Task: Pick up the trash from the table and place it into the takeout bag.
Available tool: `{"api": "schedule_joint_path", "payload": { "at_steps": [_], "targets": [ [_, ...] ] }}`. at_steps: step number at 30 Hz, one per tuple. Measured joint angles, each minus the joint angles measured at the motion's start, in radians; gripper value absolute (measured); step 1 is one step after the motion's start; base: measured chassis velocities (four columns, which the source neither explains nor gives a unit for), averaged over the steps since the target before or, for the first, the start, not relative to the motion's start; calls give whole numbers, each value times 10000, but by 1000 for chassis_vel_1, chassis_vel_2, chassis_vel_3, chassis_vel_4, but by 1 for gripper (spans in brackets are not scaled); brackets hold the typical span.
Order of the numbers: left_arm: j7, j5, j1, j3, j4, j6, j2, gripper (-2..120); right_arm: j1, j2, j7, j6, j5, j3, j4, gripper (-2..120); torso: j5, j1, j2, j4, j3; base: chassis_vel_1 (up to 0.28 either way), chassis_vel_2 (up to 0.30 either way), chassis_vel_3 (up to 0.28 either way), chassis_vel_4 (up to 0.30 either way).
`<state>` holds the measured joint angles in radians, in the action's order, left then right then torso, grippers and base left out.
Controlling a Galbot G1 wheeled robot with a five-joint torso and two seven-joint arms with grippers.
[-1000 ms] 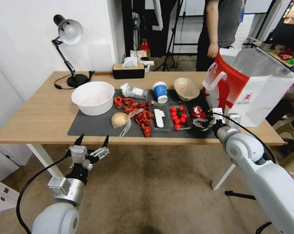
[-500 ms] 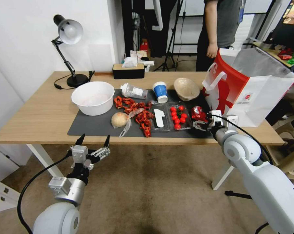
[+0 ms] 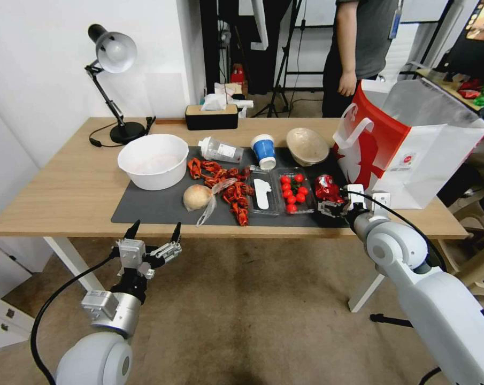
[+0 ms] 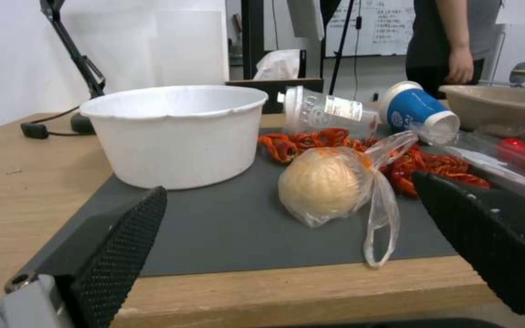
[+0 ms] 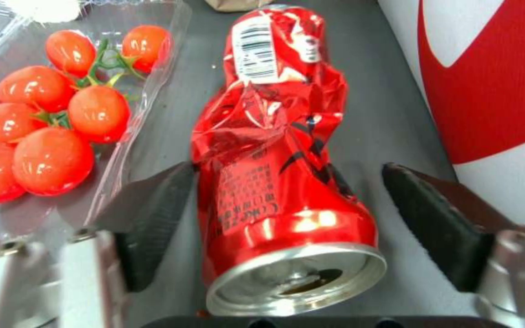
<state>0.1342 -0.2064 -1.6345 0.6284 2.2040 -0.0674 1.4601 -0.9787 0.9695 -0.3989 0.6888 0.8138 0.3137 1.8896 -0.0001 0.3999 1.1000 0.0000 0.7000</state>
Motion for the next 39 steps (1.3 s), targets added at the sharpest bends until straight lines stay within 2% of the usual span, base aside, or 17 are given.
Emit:
{"api": "schedule_joint_path", "payload": {
  "at_steps": [1, 3, 4, 8, 13, 19, 22, 29, 34, 39],
  "targets": [
    [0, 0, 0, 0, 0, 0, 0, 100, 0, 0, 0, 0, 0, 0, 0, 76, 0, 0, 0, 0, 0, 0, 0, 0, 0],
    [0, 0, 1, -3, -2, 7, -3, 100, -11, 7, -71, 36, 72, 1, 7, 65, 0, 0, 0, 0, 0, 0, 0, 0, 0],
    [0, 0, 1, -3, -2, 7, -3, 100, -11, 7, -71, 36, 72, 1, 7, 65, 0, 0, 0, 0, 0, 0, 0, 0, 0],
    [-6, -7, -1, -3, -2, 51, -38, 100, -25, 15, -350, 62, 429, 20, 29, 52, -1, -1, 0, 1, 0, 0, 0, 0, 0],
    [26, -87, -4, 3, -37, 203, -52, 100, -71, 14, -472, 55, 679, 71, 91, 51, -1, 0, 0, 0, 0, 0, 0, 0, 0],
    [35, -138, -9, 21, -22, 223, -68, 100, -213, -174, 49, -255, 664, 410, 691, 51, 1, 1, 0, 1, 0, 0, 0, 0, 0],
    [28, -149, -15, 38, 34, 223, -89, 100, -301, -741, 459, -257, 834, 622, 1644, 51, -2, 0, 0, 0, 0, 0, 0, 0, 0],
    [7, -195, -30, 82, 113, 219, -79, 100, -293, -1427, 1680, -265, 609, 772, 2594, 51, 1, 0, 0, 0, 0, 0, 0, 0, 0],
    [1, -291, -56, 115, 115, 234, -74, 100, 315, -1650, 1660, -266, 504, 810, 2554, 51, 2, 0, 0, 1, 0, 0, 0, 0, 0],
    [-1, -355, -93, 175, 148, 248, -66, 100, 1578, -2000, 1029, -266, 809, 729, 1728, 51, 2, 1, -1, 1, 1, 0, 0, 0, 0]
  ]
}}
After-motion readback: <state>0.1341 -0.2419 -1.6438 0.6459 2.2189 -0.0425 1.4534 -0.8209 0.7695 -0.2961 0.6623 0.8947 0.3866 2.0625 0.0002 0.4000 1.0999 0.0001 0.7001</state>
